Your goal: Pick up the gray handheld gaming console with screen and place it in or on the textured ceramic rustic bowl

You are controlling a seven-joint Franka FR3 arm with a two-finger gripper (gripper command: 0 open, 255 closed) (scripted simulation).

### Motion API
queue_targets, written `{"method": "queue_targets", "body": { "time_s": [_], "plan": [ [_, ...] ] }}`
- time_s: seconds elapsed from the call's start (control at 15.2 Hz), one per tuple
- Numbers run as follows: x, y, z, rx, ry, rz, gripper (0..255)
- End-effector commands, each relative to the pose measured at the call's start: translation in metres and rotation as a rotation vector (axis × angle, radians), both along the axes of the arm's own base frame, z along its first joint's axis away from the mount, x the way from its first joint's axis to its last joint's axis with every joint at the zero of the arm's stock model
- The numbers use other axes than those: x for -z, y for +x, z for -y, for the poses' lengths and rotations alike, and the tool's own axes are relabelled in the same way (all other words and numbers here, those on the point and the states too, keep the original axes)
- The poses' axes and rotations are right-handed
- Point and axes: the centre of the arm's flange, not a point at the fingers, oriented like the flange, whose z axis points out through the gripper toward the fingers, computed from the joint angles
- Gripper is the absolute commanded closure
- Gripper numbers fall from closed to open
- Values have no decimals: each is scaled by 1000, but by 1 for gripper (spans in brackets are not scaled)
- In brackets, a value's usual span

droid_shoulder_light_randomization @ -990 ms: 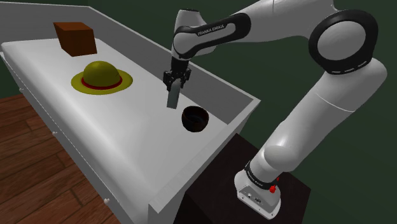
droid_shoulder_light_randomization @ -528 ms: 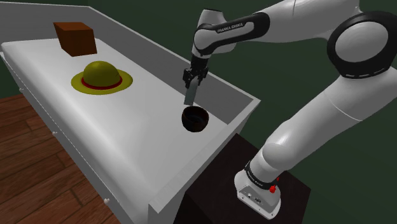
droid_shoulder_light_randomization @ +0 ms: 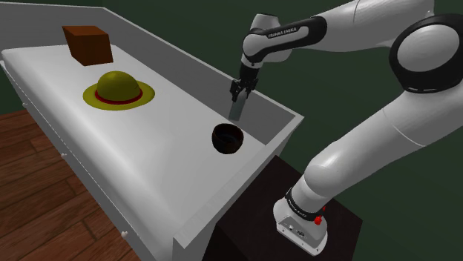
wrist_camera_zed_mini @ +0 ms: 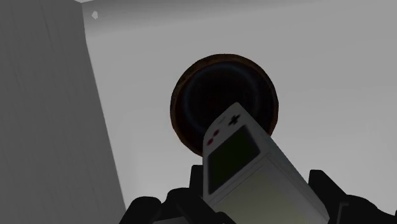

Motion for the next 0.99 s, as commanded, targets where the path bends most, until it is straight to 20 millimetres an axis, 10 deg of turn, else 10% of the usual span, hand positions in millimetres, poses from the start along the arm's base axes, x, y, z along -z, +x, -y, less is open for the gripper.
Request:
{"method": "queue_targets", "body": {
  "time_s": [0.0, 0.92],
  "plan": [
    [10, -1, 1, -1, 0, 0, 255],
    [84, -1, 1, -1, 0, 0, 255]
  ]
}}
